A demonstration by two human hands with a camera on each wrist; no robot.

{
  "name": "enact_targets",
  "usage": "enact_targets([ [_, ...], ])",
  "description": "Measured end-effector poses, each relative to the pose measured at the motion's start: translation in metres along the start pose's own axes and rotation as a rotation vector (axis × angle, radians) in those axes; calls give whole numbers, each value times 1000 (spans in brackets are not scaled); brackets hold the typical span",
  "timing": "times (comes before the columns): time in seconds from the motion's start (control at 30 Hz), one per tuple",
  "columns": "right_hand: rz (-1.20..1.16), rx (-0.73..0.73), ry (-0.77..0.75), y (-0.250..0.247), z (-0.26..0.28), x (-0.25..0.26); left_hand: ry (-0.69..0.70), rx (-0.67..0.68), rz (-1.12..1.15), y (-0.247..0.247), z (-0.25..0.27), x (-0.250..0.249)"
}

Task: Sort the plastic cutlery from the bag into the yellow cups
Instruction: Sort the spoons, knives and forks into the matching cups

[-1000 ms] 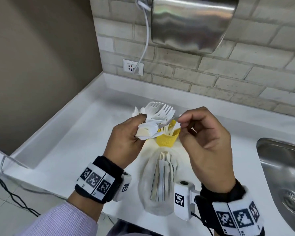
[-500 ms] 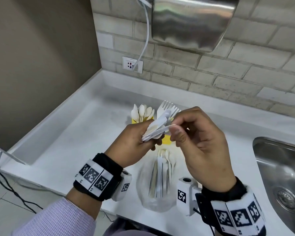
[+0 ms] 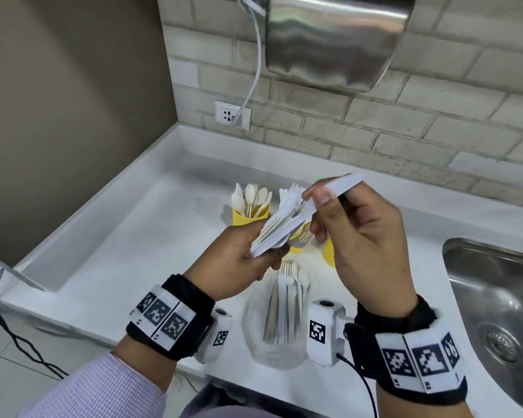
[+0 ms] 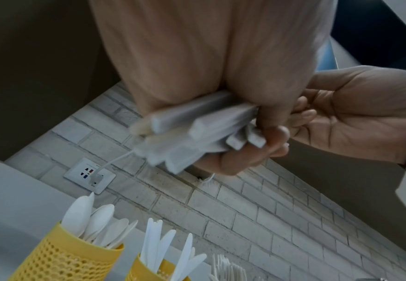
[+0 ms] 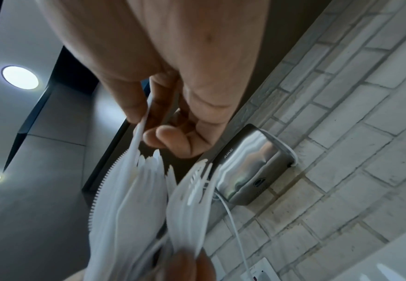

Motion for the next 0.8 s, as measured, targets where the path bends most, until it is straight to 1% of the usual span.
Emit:
enact_targets([
  [0.07,-77,-142,-4,-15,-5,2,-5,-3,23,0,1,0],
  [0.17,-335,-473,43,-47,-9,4,-29,11,88,2,2,1],
  [0.2,-363,-569,54,-58,-8,4,-37,27,113,4,1,1],
  [0.23,-348,-625,53,-67,-7,5,-44,47,142,6,1,2],
  [0.27,-317,-644,45,-72,-6,6,-50,67,171,8,2,1],
  [0.3,-280,-629,37,-74,-6,5,-55,78,191,10,1,1],
  [0.33,-231,-579,34,-71,-6,4,-55,82,202,11,1,0],
  [0.47,62,-281,68,-43,-1,-1,-49,85,237,15,-3,-6],
  [0.6,152,-66,134,-25,2,-12,-72,93,251,23,-10,-10],
  [0.7,217,3,139,-29,-3,-22,-77,103,238,30,-16,-14],
  [0.8,242,11,123,-42,-16,-29,-73,121,207,37,-22,-18],
])
Point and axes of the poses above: each hand's wrist, its own z-axis away from the middle knuckle, its own y-axis out of the palm, x = y × z, the point moved 10 cm from there along -z, towards the middle knuckle, and after that the axes turned 15 degrees about -y, right-handed, at the moved point
